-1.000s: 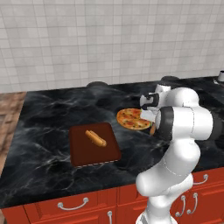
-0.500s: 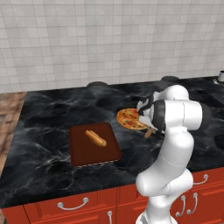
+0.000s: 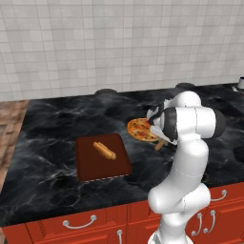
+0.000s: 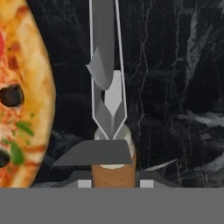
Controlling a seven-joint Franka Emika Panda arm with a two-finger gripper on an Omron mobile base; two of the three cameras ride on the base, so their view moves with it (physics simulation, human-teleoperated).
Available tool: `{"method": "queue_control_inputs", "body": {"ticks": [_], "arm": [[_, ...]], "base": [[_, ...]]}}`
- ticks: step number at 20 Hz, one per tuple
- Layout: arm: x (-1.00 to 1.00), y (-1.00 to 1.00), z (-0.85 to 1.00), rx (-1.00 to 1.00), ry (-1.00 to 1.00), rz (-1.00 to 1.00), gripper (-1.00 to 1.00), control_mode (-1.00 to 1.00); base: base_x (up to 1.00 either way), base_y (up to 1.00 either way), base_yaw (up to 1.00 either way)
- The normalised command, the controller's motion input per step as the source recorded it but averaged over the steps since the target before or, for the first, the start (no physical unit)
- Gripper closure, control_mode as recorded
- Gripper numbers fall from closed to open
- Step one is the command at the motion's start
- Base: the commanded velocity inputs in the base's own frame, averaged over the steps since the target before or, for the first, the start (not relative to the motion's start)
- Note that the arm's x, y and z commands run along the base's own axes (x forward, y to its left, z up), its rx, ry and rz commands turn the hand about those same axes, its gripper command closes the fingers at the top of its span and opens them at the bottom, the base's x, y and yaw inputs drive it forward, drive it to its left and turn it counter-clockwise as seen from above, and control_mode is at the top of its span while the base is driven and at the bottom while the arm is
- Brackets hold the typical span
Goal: Take the pizza cutter from the drawer on the left and place it on the dining counter for cutting.
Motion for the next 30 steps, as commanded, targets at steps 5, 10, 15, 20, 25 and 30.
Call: {"method": "queue_control_inputs", "body": {"ticks": [5,10,15,20,25,30], "arm": [[0.0,0.0,-0.25,0.0,0.01,-0.04,1.0,-1.0],[0.0,0.0,-0.08,0.0,0.0,-0.02,-1.0,-1.0],[0.0,0.0,0.0,0.0,0.0,0.0,-1.0,-1.0],[0.0,0.0,0.0,0.0,0.0,0.0,-1.0,-1.0],[0.0,0.0,0.23,0.0,0.0,0.0,-1.0,-1.0],[-0.05,0.0,0.7,0.0,0.0,0.0,-1.0,-1.0]], "base": [[0.0,0.0,0.0],[0.0,0.0,0.0],[0.0,0.0,0.0],[0.0,0.0,0.0],[0.0,0.0,0.0],[0.0,0.0,0.0]]}}
